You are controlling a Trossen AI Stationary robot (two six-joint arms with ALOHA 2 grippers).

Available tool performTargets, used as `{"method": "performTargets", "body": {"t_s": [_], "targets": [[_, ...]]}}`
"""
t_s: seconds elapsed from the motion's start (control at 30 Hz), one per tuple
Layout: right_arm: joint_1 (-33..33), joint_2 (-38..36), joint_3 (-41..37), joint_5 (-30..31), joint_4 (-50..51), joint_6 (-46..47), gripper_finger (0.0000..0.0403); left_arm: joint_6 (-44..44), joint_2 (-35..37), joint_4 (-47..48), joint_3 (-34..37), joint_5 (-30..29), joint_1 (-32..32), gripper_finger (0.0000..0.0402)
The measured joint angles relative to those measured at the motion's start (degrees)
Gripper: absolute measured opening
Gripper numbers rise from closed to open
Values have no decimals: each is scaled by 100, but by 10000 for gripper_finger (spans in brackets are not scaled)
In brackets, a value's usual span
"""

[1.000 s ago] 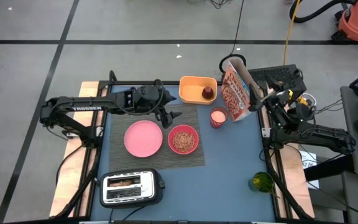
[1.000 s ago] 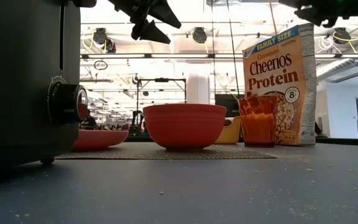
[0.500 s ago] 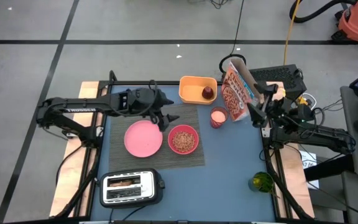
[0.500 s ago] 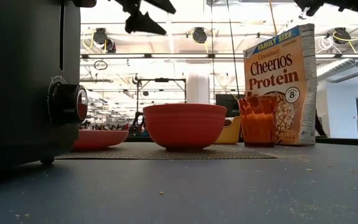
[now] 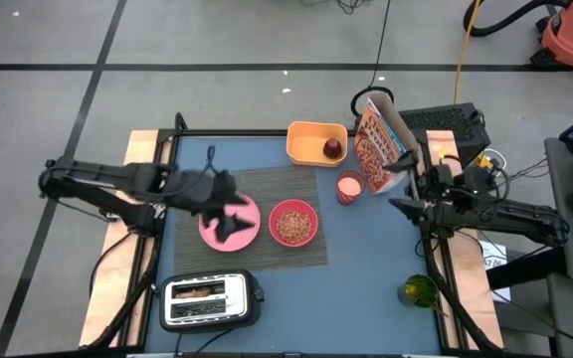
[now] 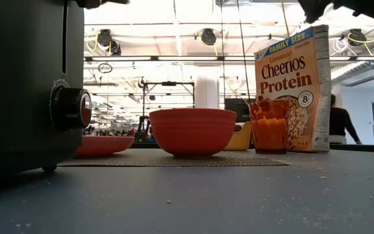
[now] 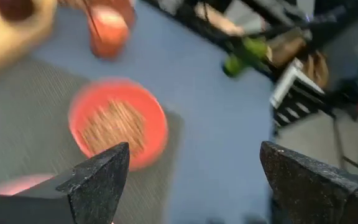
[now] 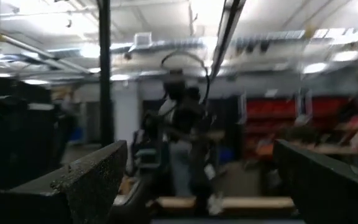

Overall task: Arrange a breakfast setting
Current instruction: Put the bread on the pink plate

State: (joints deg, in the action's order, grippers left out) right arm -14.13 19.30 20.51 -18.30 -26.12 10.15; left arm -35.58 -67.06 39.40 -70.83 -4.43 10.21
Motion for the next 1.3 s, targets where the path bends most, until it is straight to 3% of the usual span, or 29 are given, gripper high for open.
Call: {"method": "performTargets", "body": {"t_s": [0.17, 0.33, 0.47, 0.63, 0.8, 1.3], "targets": [[0, 23, 0, -161, 695, 524, 393, -1311, 190, 508, 0, 271, 973, 365], [0, 47, 0, -152, 990, 808, 393, -2855, 230, 868, 0, 1022, 1786, 365], [0, 78, 0, -150, 991, 890, 393, -3846, 229, 1359, 0, 1590, 2267, 365], [0, 93, 0, -152, 989, 892, 393, -4744, 147, 1638, 0, 1807, 2746, 365], [0, 93, 0, -150, 989, 879, 393, -4910, -146, 1814, 0, 1841, 3052, 365], [0, 93, -2, -149, 989, 871, 393, -4268, -757, 2111, 2, 1817, 3076, 364]]}}
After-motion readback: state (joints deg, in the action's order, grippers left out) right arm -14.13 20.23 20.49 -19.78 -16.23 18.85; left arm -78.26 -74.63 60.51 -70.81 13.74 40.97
